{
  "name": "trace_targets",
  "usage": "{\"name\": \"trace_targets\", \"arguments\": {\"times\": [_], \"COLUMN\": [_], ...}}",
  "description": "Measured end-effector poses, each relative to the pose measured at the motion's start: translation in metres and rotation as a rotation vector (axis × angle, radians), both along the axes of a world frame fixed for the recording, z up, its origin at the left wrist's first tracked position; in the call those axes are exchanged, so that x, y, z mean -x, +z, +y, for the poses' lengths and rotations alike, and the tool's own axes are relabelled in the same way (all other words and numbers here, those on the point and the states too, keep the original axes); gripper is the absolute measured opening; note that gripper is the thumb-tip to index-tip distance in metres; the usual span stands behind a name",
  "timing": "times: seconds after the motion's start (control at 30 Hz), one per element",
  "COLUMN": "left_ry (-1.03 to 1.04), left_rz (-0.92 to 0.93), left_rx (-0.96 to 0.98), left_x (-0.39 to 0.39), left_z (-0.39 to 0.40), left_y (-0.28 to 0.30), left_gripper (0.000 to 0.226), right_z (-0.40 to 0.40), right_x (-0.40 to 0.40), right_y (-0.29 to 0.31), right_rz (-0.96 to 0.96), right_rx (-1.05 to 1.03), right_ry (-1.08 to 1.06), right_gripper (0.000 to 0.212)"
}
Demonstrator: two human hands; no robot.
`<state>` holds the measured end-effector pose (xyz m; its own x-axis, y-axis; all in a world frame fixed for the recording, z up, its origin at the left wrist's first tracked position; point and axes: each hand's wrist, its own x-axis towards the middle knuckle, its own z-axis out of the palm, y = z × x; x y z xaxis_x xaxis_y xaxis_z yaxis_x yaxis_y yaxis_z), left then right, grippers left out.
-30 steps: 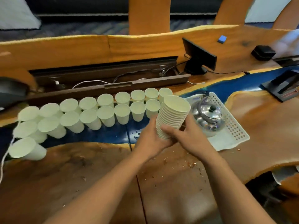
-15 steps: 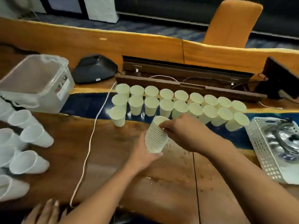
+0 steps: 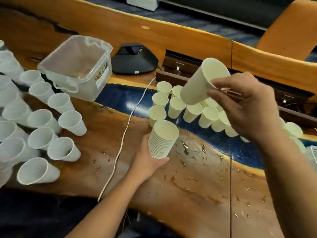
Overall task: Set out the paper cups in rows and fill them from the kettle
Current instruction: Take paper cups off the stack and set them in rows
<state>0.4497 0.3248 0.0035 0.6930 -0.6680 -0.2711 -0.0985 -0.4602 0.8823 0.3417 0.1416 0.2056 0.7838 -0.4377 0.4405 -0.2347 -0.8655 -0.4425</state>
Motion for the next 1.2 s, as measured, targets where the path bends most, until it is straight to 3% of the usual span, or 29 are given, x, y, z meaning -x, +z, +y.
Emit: {"name": "trace_targets", "arguments": {"times": [0.07,0.2,0.27,0.57,1.0,1.2], "left_ry": [0.031,0.051,0.053,0.067,0.056,0.051], "left_rz": [0.005,0.019,0.025,0.016,-0.004,0.002], "left_rx": [-0.013,-0.012,-0.008,-0.002,0.008,0.022], "left_x": [-0.001,0.000,0.000,0.004,0.018,0.017], "left_z": [0.008,0.010,0.009,0.008,0.011,0.009], "left_y": [-0.002,-0.003,-0.003,0.003,0.007,0.009], "left_gripper": [0.090,0.089,0.090,0.091,0.091,0.091], "right_z": [-0.011,-0.022,-0.022,-0.027,-0.036,-0.025], "right_x": [-0.017,-0.047,-0.049,-0.058,-0.069,-0.056], "right_y": [-0.023,-0.111,-0.148,-0.208,-0.207,-0.161], "right_rz": [0.104,0.496,0.569,0.635,0.660,0.425], "right_rx": [0.008,-0.077,-0.076,-0.082,-0.092,-0.152], "right_ry": [-0.064,-0.060,-0.043,-0.049,-0.062,-0.095], "right_gripper": [0.025,0.026,0.026,0.026,0.035,0.042]}}
